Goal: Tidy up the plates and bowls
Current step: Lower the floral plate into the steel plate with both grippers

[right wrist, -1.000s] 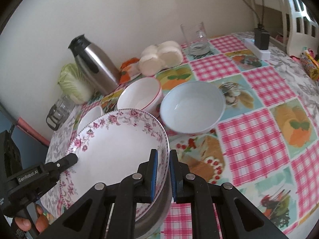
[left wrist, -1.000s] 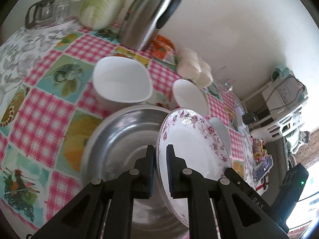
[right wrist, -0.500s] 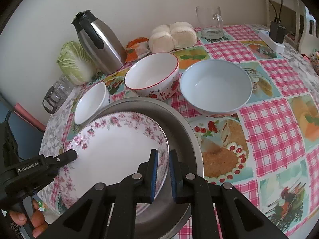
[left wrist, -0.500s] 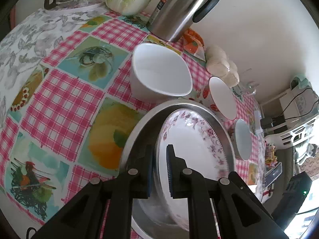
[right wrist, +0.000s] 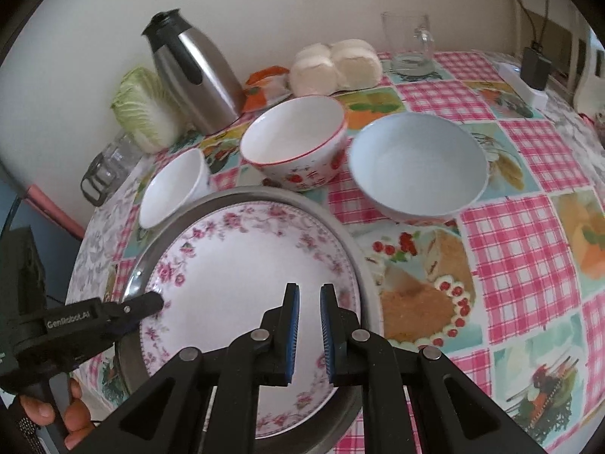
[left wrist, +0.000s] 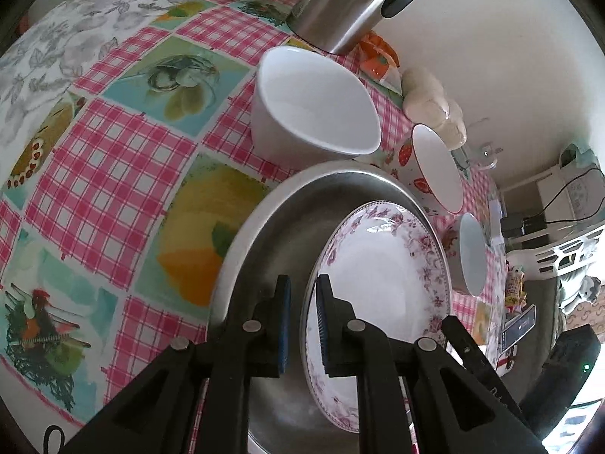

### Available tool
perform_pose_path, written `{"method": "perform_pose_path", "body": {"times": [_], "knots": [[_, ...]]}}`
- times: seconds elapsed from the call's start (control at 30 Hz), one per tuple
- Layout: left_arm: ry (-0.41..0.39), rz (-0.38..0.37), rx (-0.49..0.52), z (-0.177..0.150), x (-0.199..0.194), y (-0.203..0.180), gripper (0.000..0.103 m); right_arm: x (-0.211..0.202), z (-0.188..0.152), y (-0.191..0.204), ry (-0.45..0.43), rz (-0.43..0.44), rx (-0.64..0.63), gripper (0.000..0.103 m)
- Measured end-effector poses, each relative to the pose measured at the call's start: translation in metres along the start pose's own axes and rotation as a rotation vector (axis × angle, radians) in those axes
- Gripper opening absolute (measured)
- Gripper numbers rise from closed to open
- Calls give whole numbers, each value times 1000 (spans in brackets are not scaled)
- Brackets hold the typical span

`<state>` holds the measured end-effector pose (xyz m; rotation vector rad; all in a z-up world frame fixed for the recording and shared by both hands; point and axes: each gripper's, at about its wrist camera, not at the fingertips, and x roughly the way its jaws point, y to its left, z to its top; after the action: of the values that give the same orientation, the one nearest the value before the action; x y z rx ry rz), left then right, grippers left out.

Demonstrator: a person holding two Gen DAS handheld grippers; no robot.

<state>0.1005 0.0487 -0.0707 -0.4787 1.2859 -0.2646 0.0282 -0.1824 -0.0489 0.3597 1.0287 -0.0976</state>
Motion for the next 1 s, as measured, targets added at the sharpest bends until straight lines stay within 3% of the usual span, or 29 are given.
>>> {"method": "perform_pose_path", "body": {"times": [0.2, 0.27, 0.47, 0.57, 0.87, 0.93, 1.0], "knots": [[-65, 0, 18, 1, -21, -4, 15, -3, 6, -25, -11, -45, 71, 15], [-86, 14, 23, 3, -27, -4, 21, 0, 6, -32, 3, -47, 92, 15], [-158, 48, 2, 8, -45, 5, 33, 2, 8, -37, 18, -17, 105, 16], [-208, 40, -19, 11, -55, 10, 33, 1, 7, -37, 17, -4, 110, 16], [-120, 123, -18, 8, -31, 16, 33, -2, 7, -34, 24, 20, 92, 16], [-102, 115, -26, 8, -27, 19, 23, -2, 7, -34, 27, 19, 88, 16], [-96, 98, -39, 6, -27, 21, 20, -2, 7, -34, 30, 22, 90, 16]]}}
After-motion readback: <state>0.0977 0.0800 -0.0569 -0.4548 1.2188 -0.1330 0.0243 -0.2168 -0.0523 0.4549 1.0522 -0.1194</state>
